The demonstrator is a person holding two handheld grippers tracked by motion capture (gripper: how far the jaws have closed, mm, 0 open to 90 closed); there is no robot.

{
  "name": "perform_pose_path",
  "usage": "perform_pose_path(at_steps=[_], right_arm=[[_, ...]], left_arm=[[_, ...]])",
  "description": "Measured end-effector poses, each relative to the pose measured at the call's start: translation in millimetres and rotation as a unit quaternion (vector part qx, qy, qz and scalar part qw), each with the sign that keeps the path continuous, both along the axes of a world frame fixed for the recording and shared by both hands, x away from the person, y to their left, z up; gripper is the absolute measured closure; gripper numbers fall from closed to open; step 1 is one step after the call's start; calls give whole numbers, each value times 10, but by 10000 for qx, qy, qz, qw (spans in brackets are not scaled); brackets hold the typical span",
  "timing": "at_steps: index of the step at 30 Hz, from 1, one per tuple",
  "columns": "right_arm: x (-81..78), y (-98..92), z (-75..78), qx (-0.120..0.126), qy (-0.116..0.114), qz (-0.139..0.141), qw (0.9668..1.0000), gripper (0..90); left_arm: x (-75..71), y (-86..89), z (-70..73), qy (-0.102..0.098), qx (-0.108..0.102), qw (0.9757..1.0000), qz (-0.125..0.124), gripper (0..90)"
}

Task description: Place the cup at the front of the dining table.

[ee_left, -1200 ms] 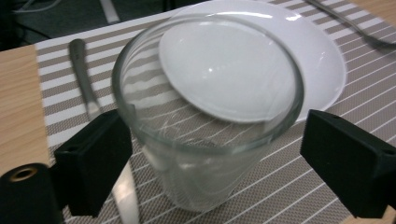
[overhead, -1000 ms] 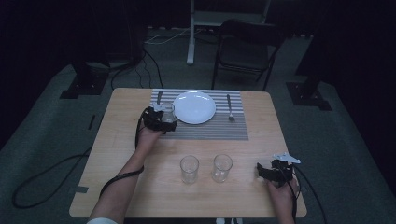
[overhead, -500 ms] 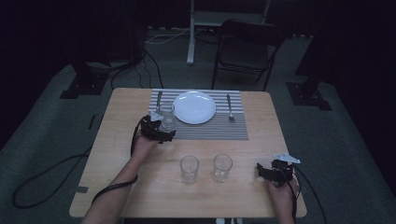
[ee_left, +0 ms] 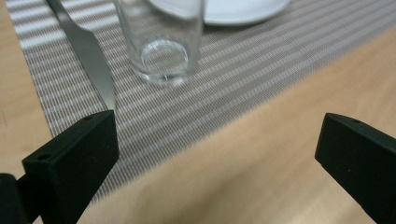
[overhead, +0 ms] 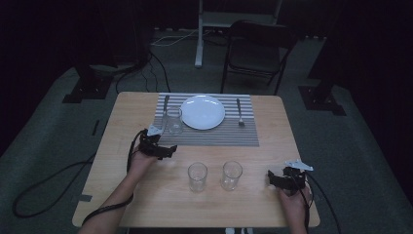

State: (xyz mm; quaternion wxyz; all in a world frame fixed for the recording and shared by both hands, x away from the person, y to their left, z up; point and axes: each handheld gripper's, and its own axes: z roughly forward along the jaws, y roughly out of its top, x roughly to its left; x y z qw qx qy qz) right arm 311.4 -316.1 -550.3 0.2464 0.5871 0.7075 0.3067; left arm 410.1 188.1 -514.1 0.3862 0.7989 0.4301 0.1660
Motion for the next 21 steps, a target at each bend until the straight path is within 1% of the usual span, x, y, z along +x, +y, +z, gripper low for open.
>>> perform_pose_path(at_steps=[2,4,7,10,12,13,15,16,18,20,21], right_arm=[[0,0,0,-2,-1,1,10000,136],[0,0,0,-4,-1,3,10000,136],[0,0,0,-3,-2,1,10000,137],[-1,1,0,-4,-4,2,10000,137],[-1,1,0,-6,-6,2,10000,137],[-1,1,0,-8,-7,3,10000,137],[-5,4,0,2,-2,-17,10000,137],[-5,3,0,2,-2,-16,10000,137],[-5,3,0,1,-3,-16,10000,137],[-5,4,0,2,-3,-16,10000,138],[-5,4,0,2,-3,-17,10000,137]], left_arm=[[-85,43,-12,23,23,10000,-42,1],[-133,77,-14,36,9,10000,-59,1],[-219,151,5,-26,-36,10000,74,1],[-278,200,23,-86,-25,9998,189,1],[-297,212,24,-89,-53,9998,196,1],[-329,223,21,-59,-24,9998,211,1],[-370,241,14,-71,-21,9998,200,1],[-384,248,9,-82,22,9998,192,1],[-430,278,-9,-118,55,9996,238,1],[-476,325,-19,-127,13,9995,295,1],[-506,352,-22,-129,-54,9994,323,1]])
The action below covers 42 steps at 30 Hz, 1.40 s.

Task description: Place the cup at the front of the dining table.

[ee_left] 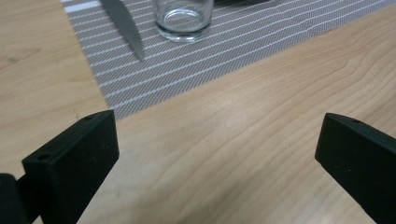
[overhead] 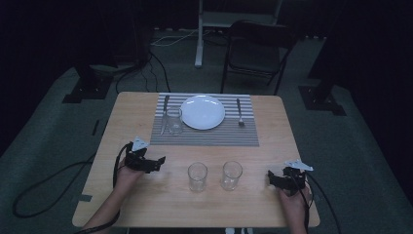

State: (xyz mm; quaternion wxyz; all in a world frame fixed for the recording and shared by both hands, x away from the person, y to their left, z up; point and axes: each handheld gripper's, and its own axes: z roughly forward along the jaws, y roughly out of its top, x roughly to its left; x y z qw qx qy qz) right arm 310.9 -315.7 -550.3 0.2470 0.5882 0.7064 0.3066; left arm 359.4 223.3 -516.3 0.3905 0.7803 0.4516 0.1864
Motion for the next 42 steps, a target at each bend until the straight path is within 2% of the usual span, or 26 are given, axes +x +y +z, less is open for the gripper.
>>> perform_pose_path(at_steps=[4,5,10,12,15,23,31,33,35,39,42], right_arm=[[0,0,0,0,0,1,10000,138],[0,0,0,-1,0,1,10000,137],[0,0,0,-2,-1,1,10000,137],[0,0,0,-1,-1,0,10000,137],[0,0,0,-3,-1,2,10000,137],[0,1,0,6,0,-5,10000,137],[0,1,1,2,5,-4,10000,137],[0,1,1,4,5,-5,10000,137],[0,0,1,3,6,-5,10000,137],[0,0,1,3,7,-5,10000,137],[0,0,1,3,5,-6,10000,137]], left_arm=[[-97,87,-22,-15,22,10000,64,1],[-167,168,-34,-35,12,9999,153,1],[-290,306,-58,-42,-140,9995,295,1],[-342,342,-67,-86,-88,9994,324,1],[-404,406,-88,-24,-183,9992,347,1],[-571,588,-155,27,-250,9984,509,1],[-709,805,-177,52,-329,9965,770,1],[-741,856,-183,50,-282,9960,843,2],[-773,908,-199,61,-339,9950,939,1],[-841,974,-201,25,-271,9939,1071,2],[-878,1036,-221,44,-317,9923,1195,1]])
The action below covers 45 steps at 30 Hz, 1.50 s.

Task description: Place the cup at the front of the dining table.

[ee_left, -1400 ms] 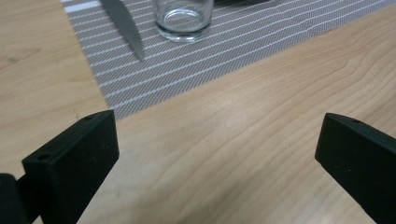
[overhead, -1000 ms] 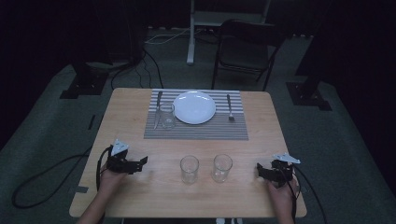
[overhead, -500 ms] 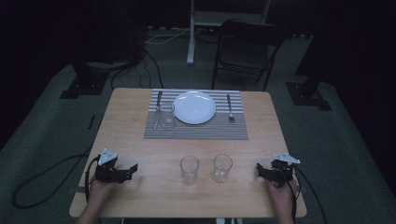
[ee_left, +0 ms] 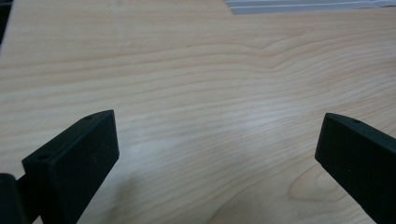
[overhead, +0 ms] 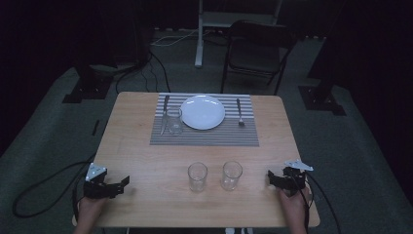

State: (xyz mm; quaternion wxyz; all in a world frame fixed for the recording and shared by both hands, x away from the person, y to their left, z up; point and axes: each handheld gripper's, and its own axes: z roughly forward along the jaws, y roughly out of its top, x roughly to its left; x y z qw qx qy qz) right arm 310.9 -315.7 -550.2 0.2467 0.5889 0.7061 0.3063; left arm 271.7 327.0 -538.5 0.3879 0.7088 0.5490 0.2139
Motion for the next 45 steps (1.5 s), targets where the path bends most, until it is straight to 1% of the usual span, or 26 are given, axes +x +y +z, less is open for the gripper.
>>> perform_pose_path(at_steps=[2,4,6,7,8,9,10,11,14,17,18,19,20,21,22,24,25,26,28,31,33,36,38,39,41,45], right_arm=[[0,0,0,0,0,0,10000,137],[0,0,0,1,1,1,10000,137],[0,0,0,2,1,0,10000,137],[0,0,0,0,1,1,10000,137],[0,0,0,2,2,0,10000,137],[0,0,0,1,1,0,10000,137],[0,0,0,2,1,1,10000,137],[0,0,0,0,2,0,10000,137],[0,0,0,0,1,1,10000,137],[0,0,0,0,2,0,10000,137],[0,0,0,1,2,0,10000,137],[0,0,0,0,2,1,10000,137],[0,0,0,1,0,-1,10000,137],[0,0,0,0,1,1,10000,137],[0,0,0,0,2,1,10000,136],[0,0,0,0,2,1,10000,137],[0,0,0,0,1,1,10000,137],[0,0,0,0,1,1,10000,137],[0,0,0,0,2,1,10000,136],[0,0,0,0,1,1,10000,137],[0,0,0,1,2,1,10000,137],[0,0,0,1,2,1,10000,137],[0,0,0,1,2,0,10000,137],[0,0,0,2,2,0,10000,137],[0,-1,0,1,1,1,10000,136],[0,0,0,2,1,-1,10000,136]], left_arm=[[-15,52,-19,-14,-58,9999,96,1],[-24,71,-23,-28,-85,9999,129,2],[-42,104,-24,-63,34,9996,289,2],[-48,129,-27,-63,1,9994,340,1],[-48,136,-26,-48,-3,9994,351,2],[-55,153,-25,-59,32,9992,396,1],[-59,162,-27,-80,18,9991,417,2],[-63,182,-25,-14,17,9990,448,2],[-83,226,-28,-3,-46,9988,478,1],[-102,253,-13,-43,40,9985,542,1],[-108,263,-10,-46,32,9984,564,1],[-110,277,-7,-35,91,9982,585,2],[-111,283,-10,-33,102,9980,615,2],[-105,301,-16,28,171,9977,655,1],[-104,315,-22,20,167,9975,685,2],[-93,359,-29,48,71,9966,822,2],[-85,391,-35,40,-13,9964,847,2],[-79,405,-39,71,-40,9965,834,2],[-60,426,-47,159,-2,9966,804,1],[-54,437,-46,159,4,9967,797,2],[-40,429,-48,207,77,9969,757,2],[-35,428,-48,194,56,9972,718,2],[-44,432,-42,100,-45,9978,649,2],[-42,429,-44,114,-27,9978,656,2],[-25,421,-51,278,37,9976,635,2],[-3,406,-65,487,80,9971,573,2]])
